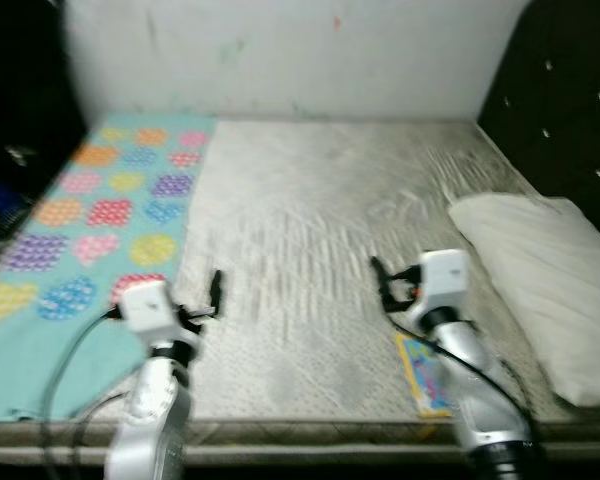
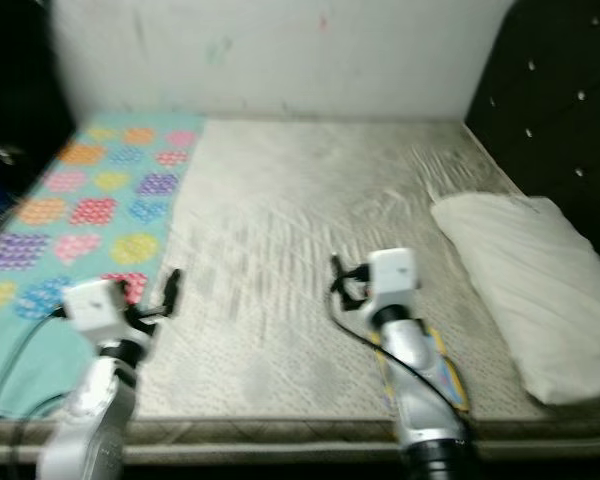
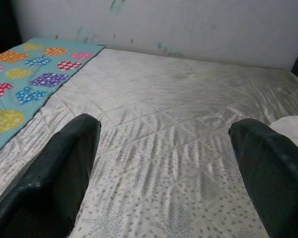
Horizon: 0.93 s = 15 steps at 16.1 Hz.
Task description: Clean up the room
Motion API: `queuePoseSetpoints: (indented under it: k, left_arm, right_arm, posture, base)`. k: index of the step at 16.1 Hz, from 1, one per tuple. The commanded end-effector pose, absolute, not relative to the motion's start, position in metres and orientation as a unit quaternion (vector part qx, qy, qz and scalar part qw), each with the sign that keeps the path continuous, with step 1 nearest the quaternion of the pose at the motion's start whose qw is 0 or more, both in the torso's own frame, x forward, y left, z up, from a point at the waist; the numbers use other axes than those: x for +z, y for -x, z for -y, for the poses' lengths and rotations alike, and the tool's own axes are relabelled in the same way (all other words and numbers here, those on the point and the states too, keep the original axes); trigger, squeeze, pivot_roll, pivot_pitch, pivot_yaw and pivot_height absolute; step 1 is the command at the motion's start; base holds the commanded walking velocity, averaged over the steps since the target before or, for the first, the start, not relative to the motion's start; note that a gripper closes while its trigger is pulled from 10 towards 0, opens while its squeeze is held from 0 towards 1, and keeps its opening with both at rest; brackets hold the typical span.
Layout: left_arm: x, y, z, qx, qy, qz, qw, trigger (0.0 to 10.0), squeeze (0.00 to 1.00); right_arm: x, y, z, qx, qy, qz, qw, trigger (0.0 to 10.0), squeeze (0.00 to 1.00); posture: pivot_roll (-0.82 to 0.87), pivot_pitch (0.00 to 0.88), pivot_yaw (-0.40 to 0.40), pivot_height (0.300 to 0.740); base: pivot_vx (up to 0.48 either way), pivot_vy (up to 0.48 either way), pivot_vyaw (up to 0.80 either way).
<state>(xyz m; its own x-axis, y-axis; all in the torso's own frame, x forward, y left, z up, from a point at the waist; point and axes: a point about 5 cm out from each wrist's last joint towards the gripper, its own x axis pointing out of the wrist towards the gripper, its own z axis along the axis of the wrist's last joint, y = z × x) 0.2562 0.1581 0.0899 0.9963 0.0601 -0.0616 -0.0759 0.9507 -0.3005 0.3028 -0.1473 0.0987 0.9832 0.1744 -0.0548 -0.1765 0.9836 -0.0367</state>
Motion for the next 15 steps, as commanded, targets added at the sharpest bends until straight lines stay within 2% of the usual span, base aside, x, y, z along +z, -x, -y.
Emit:
queuePoseSetpoints:
  k: [1,6,8,15]
  left_arm:
    - [0.091,-0.2591,-0.1451,0.021,0.168,-0.032,0.985,10.0,0.0]
    - [0.0915,-0.2586,-0.144,0.017,0.18,-0.03,0.983,10.0,0.0]
    - [0.0919,-0.2589,-0.143,0.015,0.181,-0.031,0.983,10.0,0.0]
    - [0.092,-0.2593,-0.1423,0.007,0.181,-0.031,0.983,10.0,0.0]
  right_arm:
    - [0.0997,-0.3037,0.1577,0.073,0.03,-0.026,0.997,10.0,0.0]
    - [0.0985,-0.3036,0.1577,0.073,0.029,-0.03,0.996,10.0,0.0]
    - [0.0989,-0.304,0.1576,0.073,0.028,-0.03,0.996,10.0,0.0]
    - [0.0979,-0.3033,0.1571,0.075,0.029,-0.032,0.996,10.0,0.0]
  posture:
    - [-0.06,0.0,-0.013,0.74]
    - [-0.05,0.0,-0.016,0.74]
    - [-0.06,0.0,-0.015,0.74]
    - [-0.06,0.0,-0.014,0.74]
  base:
    - [0.0,0.0,0.0]
    - [0.0,0.0,0.0]
    - [0.0,0.0,-0.61]
    - [0.0,0.44,0.0]
